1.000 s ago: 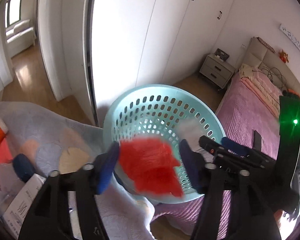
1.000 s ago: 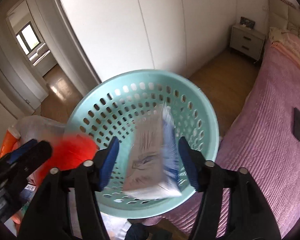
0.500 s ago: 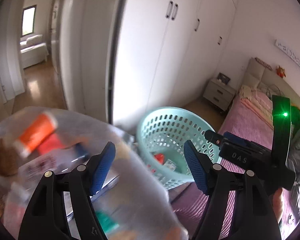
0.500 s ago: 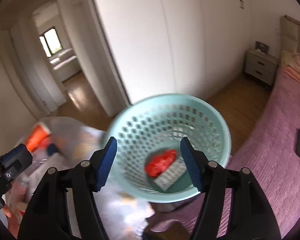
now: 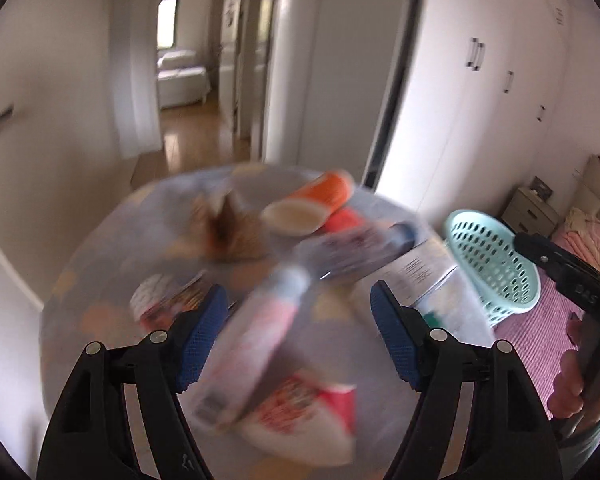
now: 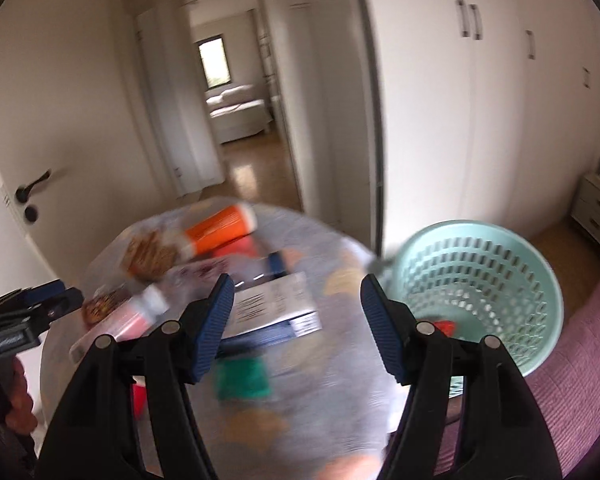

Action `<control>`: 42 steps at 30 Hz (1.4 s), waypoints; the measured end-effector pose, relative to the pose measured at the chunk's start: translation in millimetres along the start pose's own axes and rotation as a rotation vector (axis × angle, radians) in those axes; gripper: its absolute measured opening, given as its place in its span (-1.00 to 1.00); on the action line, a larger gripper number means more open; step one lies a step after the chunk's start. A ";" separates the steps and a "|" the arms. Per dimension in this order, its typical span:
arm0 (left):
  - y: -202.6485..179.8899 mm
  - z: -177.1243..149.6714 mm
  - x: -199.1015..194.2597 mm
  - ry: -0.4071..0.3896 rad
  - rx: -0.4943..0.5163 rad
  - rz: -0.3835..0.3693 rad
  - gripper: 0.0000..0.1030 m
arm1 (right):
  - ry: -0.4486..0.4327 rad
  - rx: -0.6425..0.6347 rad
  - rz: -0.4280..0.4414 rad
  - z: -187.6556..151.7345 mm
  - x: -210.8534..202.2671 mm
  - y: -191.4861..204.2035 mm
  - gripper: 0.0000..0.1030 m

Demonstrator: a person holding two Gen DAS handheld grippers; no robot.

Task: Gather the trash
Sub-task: 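Bring both open tools back over the table, then grasp the white spray can with the left tool while the right tool grasps the green packet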

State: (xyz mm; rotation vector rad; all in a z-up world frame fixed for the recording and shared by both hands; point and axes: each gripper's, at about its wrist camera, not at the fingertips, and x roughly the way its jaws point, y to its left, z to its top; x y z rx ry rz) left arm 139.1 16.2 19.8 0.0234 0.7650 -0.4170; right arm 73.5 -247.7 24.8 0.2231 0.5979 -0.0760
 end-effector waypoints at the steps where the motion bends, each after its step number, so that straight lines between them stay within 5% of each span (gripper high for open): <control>1: 10.8 -1.2 3.6 0.017 -0.011 0.004 0.39 | 0.014 -0.018 0.009 -2.3 3.2 10.2 0.21; 10: 44.2 -34.3 42.7 0.143 0.026 -0.026 0.10 | 0.093 -0.086 0.031 -25.2 25.5 39.2 0.21; 25: 26.5 -31.5 88.4 0.241 0.107 0.039 0.11 | 0.179 -0.089 0.077 -46.8 38.2 30.2 0.29; 30: 12.4 -37.2 82.6 0.206 0.155 0.103 -0.05 | 0.233 -0.081 0.109 -63.1 46.2 28.6 0.32; 42: 18.3 -25.1 24.8 0.030 0.081 0.039 -0.10 | 0.299 -0.123 0.089 -79.4 83.4 40.1 0.31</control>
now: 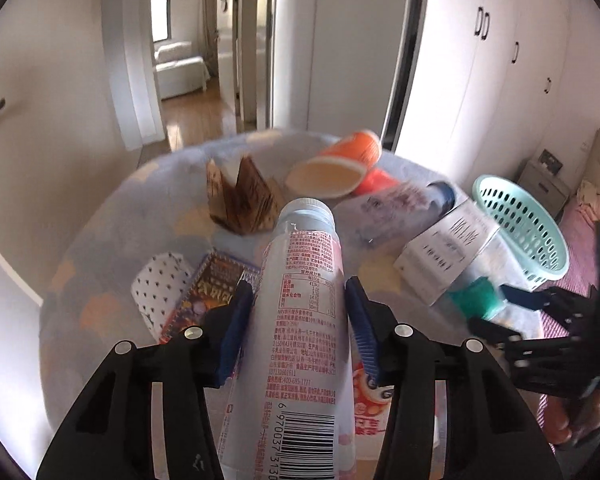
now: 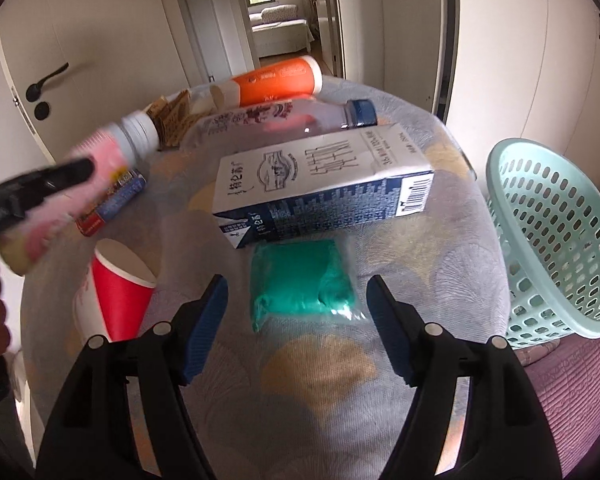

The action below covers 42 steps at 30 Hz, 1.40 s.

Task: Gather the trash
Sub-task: 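Grasp the white spray can with the left tool while the right tool grasps the green packet, then carry can and packet over the teal basket and open both tools to drop them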

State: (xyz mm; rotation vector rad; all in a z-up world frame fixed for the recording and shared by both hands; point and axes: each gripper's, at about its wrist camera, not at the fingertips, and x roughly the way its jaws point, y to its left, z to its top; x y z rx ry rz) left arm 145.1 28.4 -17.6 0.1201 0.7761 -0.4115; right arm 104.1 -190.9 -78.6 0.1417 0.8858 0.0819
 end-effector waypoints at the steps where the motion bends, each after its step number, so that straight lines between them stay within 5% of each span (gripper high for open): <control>1: -2.2 1.6 -3.2 -0.006 0.004 0.000 -0.10 | 0.000 -0.002 -0.006 0.1 2.2 0.6 0.30; 4: -10.5 6.4 -8.1 -0.028 0.008 -0.009 -0.10 | 0.006 -0.005 -0.011 -0.5 7.0 2.0 0.07; 10: -23.4 11.4 -15.3 -0.066 0.014 -0.032 -0.10 | -0.015 -0.039 -0.032 -2.8 0.1 4.5 -0.07; 21: -64.6 33.7 -27.8 -0.152 0.046 -0.101 -0.10 | -0.154 -0.027 -0.055 16.3 -59.5 -13.2 -0.09; 32: -157.4 83.2 0.1 -0.180 0.086 -0.227 -0.10 | -0.335 0.127 -0.236 55.5 -118.6 -119.6 -0.10; 42: -252.4 123.4 78.5 -0.093 0.109 -0.342 -0.10 | -0.295 0.306 -0.377 65.0 -106.3 -220.8 -0.09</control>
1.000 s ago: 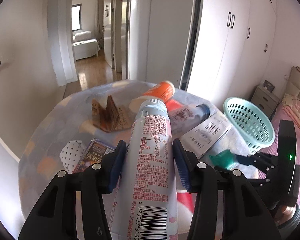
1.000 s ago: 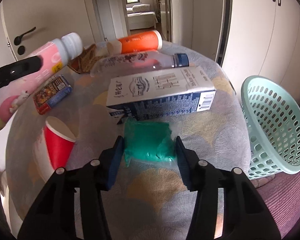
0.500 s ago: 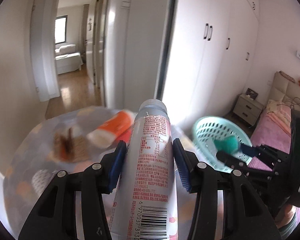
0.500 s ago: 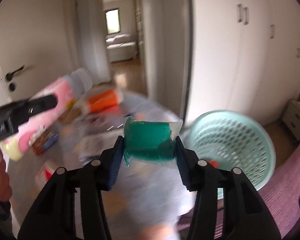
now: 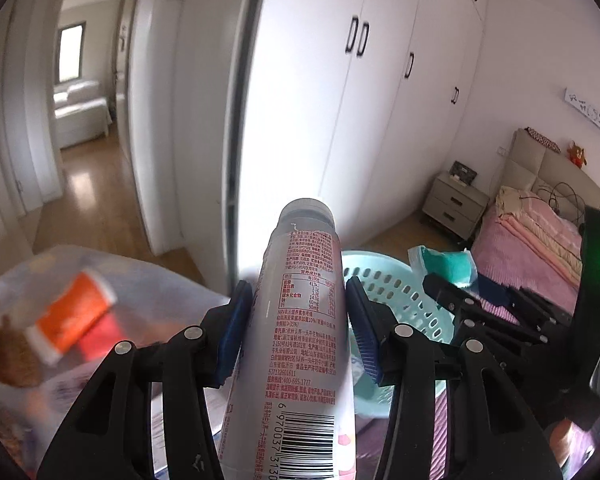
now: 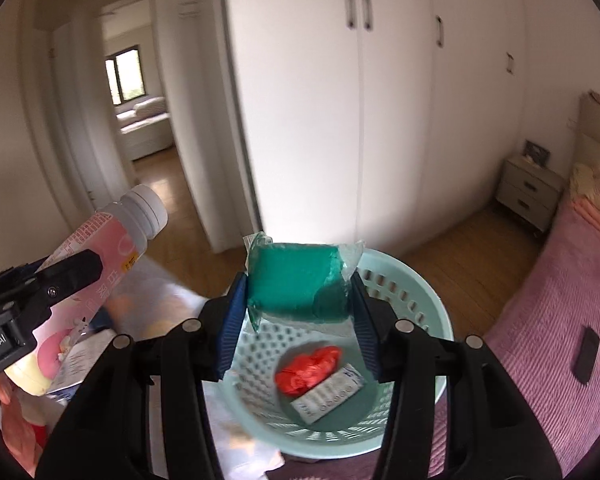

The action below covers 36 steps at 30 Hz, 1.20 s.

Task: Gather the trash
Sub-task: 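Carry can and packet over the teal basket and open both tools to drop them, then bring both open tools back over the table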

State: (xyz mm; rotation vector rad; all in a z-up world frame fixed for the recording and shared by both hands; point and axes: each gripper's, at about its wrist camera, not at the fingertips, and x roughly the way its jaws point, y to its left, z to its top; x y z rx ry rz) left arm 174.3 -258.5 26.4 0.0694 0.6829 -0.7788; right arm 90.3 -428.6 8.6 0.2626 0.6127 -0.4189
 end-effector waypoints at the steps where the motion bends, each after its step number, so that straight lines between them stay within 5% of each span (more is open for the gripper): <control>1: -1.5 0.8 10.1 0.018 -0.011 -0.013 -0.10 | 0.020 0.016 -0.007 0.2 8.3 -7.3 -0.09; 10: -21.9 -3.3 78.0 0.121 -0.042 -0.062 -0.06 | 0.121 0.110 -0.058 -8.8 47.0 -41.2 0.09; 14: -18.5 -3.0 73.8 0.094 -0.063 -0.078 0.37 | 0.117 0.123 -0.079 -14.9 48.5 -46.0 0.25; 29: 15.5 -21.5 -50.1 -0.067 -0.052 -0.058 0.37 | 0.057 0.101 -0.005 -19.8 -3.0 -13.2 0.25; 36: 60.7 -40.5 -140.9 -0.143 -0.078 0.061 0.42 | -0.019 0.041 0.085 -23.3 -48.9 38.7 0.25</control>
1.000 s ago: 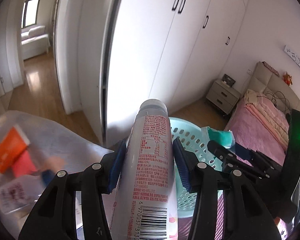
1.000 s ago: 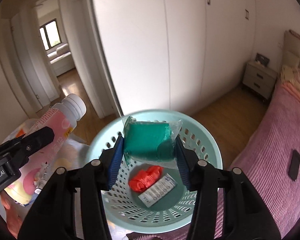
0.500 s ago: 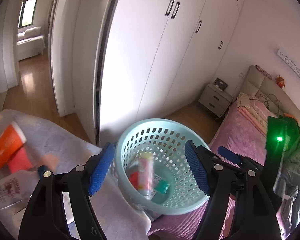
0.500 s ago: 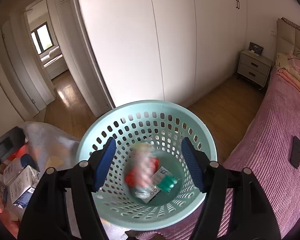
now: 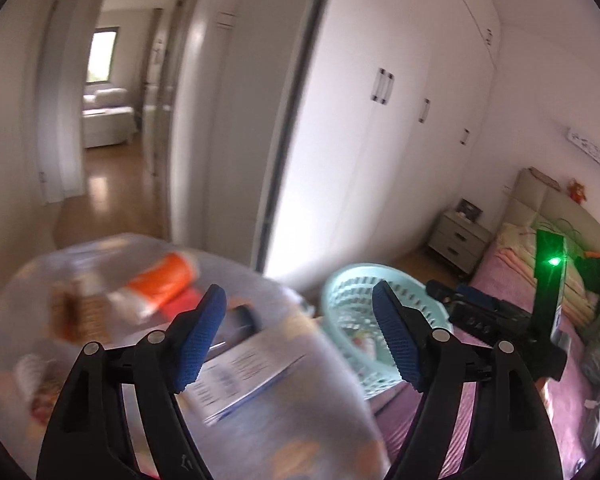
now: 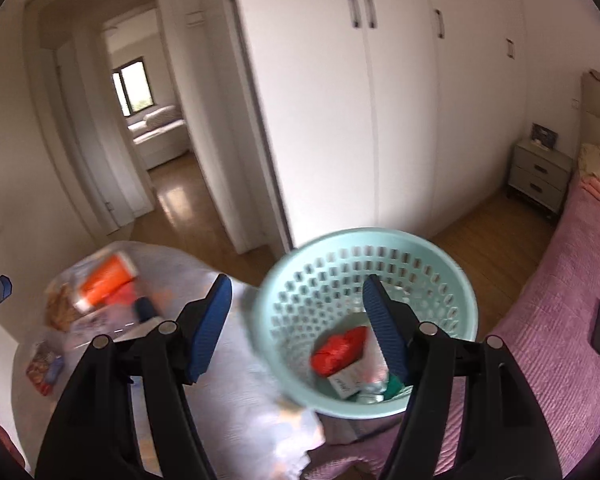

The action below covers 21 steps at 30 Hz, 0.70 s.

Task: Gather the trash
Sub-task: 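Bring both open tools back over the table, then grasp the white-and-red paper cup by its rim with the left tool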

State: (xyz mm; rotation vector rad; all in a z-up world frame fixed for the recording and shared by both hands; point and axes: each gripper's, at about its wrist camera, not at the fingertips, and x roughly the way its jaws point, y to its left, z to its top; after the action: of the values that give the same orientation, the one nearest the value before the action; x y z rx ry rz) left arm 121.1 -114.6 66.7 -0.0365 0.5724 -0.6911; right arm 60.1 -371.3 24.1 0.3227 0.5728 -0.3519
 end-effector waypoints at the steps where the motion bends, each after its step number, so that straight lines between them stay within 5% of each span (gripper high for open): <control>1: 7.5 -3.0 -10.3 -0.005 -0.008 0.023 0.42 | -0.002 -0.010 0.017 -2.1 -3.8 9.2 0.25; 15: 116.5 -71.0 -94.6 0.020 -0.172 0.264 0.60 | -0.042 -0.198 0.184 -47.6 -31.9 107.4 0.25; 21: 128.2 -110.5 -82.8 0.106 -0.217 0.247 0.60 | -0.004 -0.239 0.230 -67.6 -20.5 130.4 0.27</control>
State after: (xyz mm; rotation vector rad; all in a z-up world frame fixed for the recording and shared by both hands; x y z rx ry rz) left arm 89.0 52.5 -14.3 -0.1299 0.7380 -0.3903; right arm 65.8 -224.0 8.0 0.1549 0.5614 -0.0607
